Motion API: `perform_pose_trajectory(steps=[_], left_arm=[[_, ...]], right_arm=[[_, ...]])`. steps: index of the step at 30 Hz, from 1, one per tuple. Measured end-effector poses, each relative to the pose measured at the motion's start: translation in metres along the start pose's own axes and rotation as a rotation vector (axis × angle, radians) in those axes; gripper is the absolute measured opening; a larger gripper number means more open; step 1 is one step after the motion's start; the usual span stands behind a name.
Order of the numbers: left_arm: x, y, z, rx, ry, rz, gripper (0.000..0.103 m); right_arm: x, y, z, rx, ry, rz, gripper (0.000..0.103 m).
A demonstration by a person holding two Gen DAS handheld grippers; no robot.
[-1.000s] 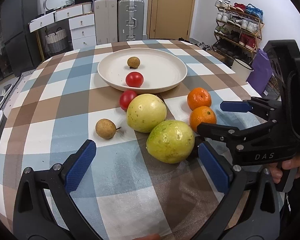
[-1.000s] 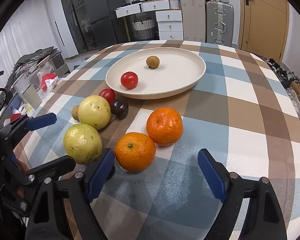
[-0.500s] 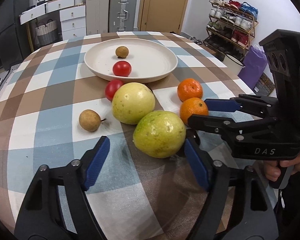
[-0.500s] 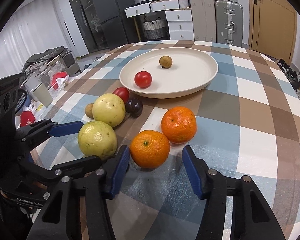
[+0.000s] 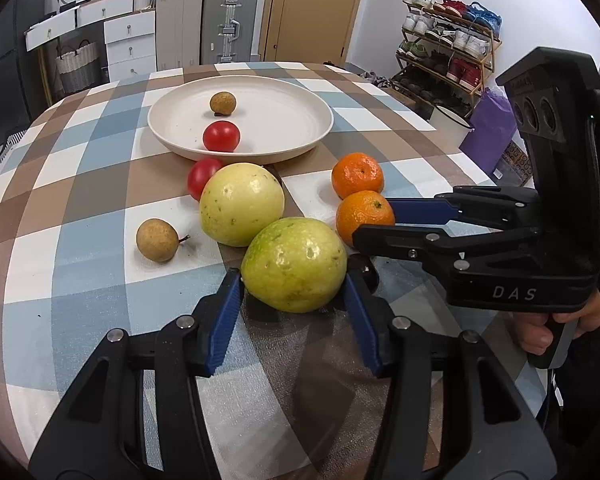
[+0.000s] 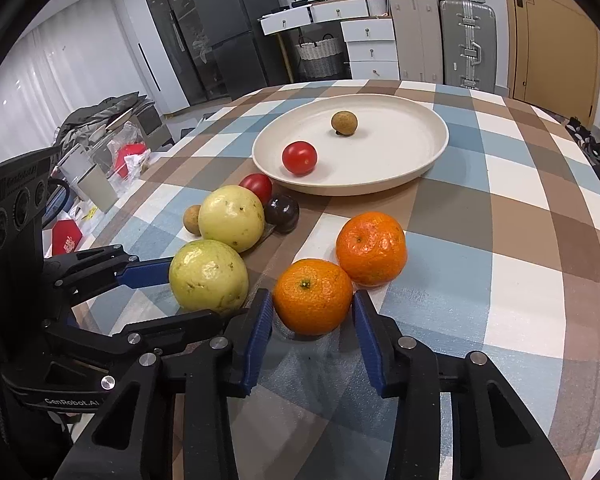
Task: Organize fruits
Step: 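Move the left tool to the large green-yellow fruit while the right tool approaches a mandarin orange, then close the left gripper on the green-yellow fruit while the right gripper closes on the orange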
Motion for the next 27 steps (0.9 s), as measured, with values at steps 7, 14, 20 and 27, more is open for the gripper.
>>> perform_pose_trajectory(steps=[7,14,20,27], left_arm=[[0.0,0.0,-0.004,0.002,-0.014,0.012,0.049],[0.003,0.002,-0.007,0.003,-0.012,0.034,0.048],[0.004,0.002,-0.008,0.007,-0.015,0.044,0.048],[0.007,0.002,-0.012,0.014,-0.015,0.071,0.048]], right_arm=[[0.002,0.001,-0.002,-0.002,0.009,-0.017,0.04],[0.003,0.003,-0.006,0.002,0.014,-0.036,0.04],[0.004,-0.001,-0.012,0.012,0.023,-0.044,0.04],[0.005,0.001,-0.014,0.008,0.031,-0.06,0.04]])
Point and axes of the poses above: each gripper's, at about its wrist camera, not at the fingertips, and z roughly the way its jaws point, y to its left, x to its underside, the point moved 9 cm from there along z, roughly the way its jaws point, and after that the axes turned 13 degrees about -x, right-handed, at the moved point
